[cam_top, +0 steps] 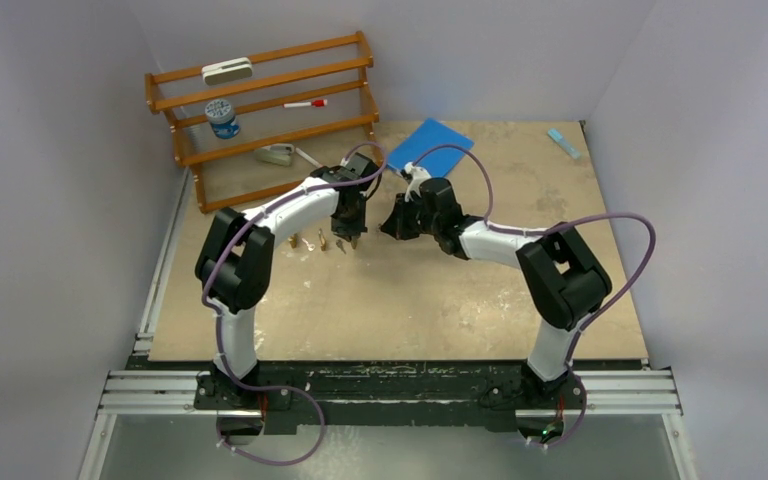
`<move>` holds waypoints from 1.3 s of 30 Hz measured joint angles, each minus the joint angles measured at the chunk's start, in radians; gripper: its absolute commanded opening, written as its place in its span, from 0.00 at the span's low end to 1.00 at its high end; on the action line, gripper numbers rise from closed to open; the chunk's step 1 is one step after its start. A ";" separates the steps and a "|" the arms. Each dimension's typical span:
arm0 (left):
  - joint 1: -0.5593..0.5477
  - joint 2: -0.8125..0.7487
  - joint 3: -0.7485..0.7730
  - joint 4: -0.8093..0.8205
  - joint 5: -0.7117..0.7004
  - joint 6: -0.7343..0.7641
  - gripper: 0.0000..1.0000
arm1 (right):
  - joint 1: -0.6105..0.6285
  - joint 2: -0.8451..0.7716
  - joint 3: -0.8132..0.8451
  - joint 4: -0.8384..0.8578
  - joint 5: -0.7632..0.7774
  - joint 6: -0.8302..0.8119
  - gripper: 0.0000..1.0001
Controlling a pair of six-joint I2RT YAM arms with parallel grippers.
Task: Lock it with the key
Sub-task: Place the lock at the center of the board, then place the key at the center of the board.
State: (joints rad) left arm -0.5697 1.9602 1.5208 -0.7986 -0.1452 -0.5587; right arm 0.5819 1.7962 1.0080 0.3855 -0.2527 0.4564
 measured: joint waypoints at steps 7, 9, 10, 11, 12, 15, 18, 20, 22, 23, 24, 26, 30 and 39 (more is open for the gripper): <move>0.000 0.000 0.000 -0.001 0.000 0.000 0.04 | 0.000 0.033 0.008 -0.014 0.000 0.000 0.00; 0.000 0.000 0.000 -0.002 -0.003 0.000 0.07 | 0.000 0.043 0.008 -0.016 0.000 0.000 0.00; 0.000 0.000 0.000 -0.003 -0.005 0.001 0.08 | 0.000 0.048 0.009 -0.016 0.000 0.000 0.00; 0.000 0.000 0.000 -0.004 -0.008 0.001 0.11 | 0.000 0.052 0.009 -0.016 -0.001 0.000 0.00; 0.000 0.000 0.000 -0.005 -0.011 0.001 0.15 | 0.000 0.058 0.009 -0.017 -0.001 0.000 0.00; 0.000 0.000 0.000 -0.011 -0.015 0.002 0.21 | 0.000 0.072 0.013 -0.019 -0.004 0.001 0.00; 0.000 -0.001 0.000 -0.019 -0.015 0.002 0.27 | 0.000 0.089 0.022 -0.021 -0.013 0.005 0.00; 0.000 -0.001 0.000 -0.021 -0.015 0.002 0.28 | 0.000 0.101 0.030 -0.021 -0.024 0.008 0.00; 0.000 -0.005 0.000 -0.022 -0.015 0.002 0.29 | 0.002 0.115 0.036 -0.021 -0.029 0.013 0.00; 0.000 -0.008 0.000 -0.022 -0.015 0.002 0.29 | 0.002 0.121 0.039 -0.021 -0.030 0.014 0.00; 0.000 -0.011 0.000 -0.022 -0.016 0.002 0.29 | 0.003 0.128 0.042 -0.022 -0.031 0.016 0.00; 0.000 -0.022 0.000 -0.022 -0.016 0.002 0.30 | 0.005 0.140 0.044 -0.022 -0.031 0.017 0.00; 0.000 -0.060 0.002 -0.023 -0.018 0.002 0.31 | 0.007 0.151 0.045 -0.033 -0.034 0.025 0.17; 0.000 -0.276 -0.017 0.078 -0.038 0.043 0.55 | 0.013 0.127 0.048 -0.079 -0.018 0.021 0.63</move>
State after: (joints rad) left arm -0.5694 1.6840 1.5040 -0.7208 -0.1829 -0.5152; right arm 0.5949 1.9232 1.0565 0.3069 -0.2703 0.4774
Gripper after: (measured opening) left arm 0.509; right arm 0.554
